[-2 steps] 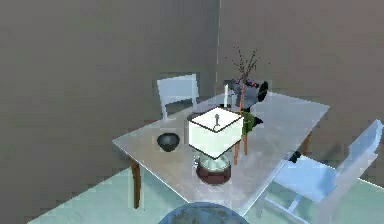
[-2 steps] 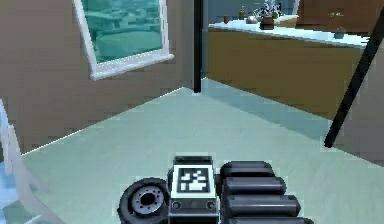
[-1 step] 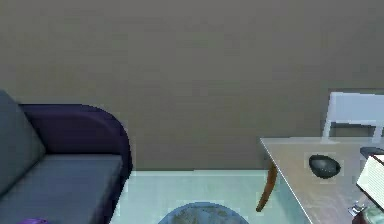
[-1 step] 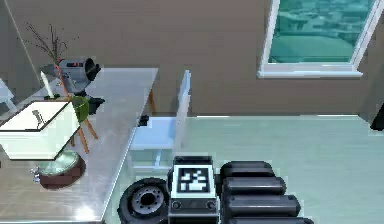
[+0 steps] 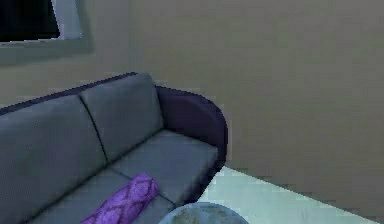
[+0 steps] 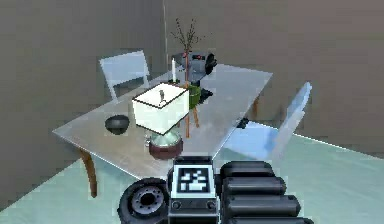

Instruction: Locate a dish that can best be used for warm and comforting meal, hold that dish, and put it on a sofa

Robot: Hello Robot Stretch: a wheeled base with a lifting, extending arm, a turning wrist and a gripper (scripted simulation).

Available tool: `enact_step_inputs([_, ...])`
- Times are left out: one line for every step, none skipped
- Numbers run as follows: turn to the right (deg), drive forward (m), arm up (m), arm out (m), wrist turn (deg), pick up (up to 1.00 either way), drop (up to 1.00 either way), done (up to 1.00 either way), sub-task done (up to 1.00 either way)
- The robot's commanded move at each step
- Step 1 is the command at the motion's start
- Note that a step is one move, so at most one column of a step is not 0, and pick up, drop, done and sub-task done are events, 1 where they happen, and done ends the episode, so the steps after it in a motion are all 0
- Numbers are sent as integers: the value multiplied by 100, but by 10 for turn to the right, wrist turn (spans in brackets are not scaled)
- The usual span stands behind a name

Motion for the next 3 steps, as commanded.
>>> enact_step_inputs([450, 0, 0, 0, 0, 0, 0, 0, 0])
enact_step_inputs([450, 0, 0, 0, 0, 0, 0, 0, 0])
enact_step_inputs([450, 0, 0, 0, 0, 0, 0, 0, 0])
